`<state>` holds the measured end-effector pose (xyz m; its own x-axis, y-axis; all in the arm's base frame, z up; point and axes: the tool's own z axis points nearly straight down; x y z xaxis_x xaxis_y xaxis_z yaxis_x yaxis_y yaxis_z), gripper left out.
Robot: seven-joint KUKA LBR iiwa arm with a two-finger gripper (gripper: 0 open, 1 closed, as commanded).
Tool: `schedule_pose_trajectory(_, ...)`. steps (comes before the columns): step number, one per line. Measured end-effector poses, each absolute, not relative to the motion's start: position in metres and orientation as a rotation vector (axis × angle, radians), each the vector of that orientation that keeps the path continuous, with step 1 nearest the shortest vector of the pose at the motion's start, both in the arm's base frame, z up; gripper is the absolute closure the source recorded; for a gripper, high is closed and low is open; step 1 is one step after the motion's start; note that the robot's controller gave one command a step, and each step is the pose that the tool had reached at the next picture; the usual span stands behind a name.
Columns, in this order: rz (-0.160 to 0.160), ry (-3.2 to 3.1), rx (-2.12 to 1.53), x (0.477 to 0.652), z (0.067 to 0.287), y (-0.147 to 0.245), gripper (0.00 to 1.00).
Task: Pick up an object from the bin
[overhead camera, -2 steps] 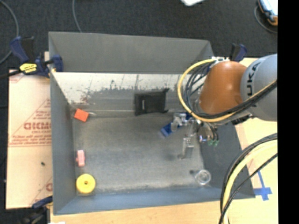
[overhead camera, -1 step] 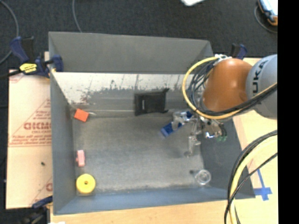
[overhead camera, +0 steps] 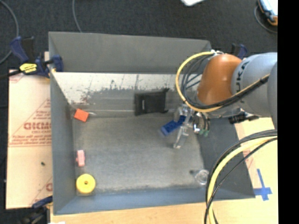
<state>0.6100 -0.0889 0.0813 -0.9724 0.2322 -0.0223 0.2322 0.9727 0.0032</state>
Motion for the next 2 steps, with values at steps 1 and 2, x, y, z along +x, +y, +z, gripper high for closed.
schedule_pose_trajectory(1, -0.003, 3.097, -0.28, 0.6079, 0.0747, -0.0477, 1.0)
schedule_pose_trajectory(2, -0.004, 3.103, -0.28, 0.6058, 0.0718, -0.0484, 0.0)
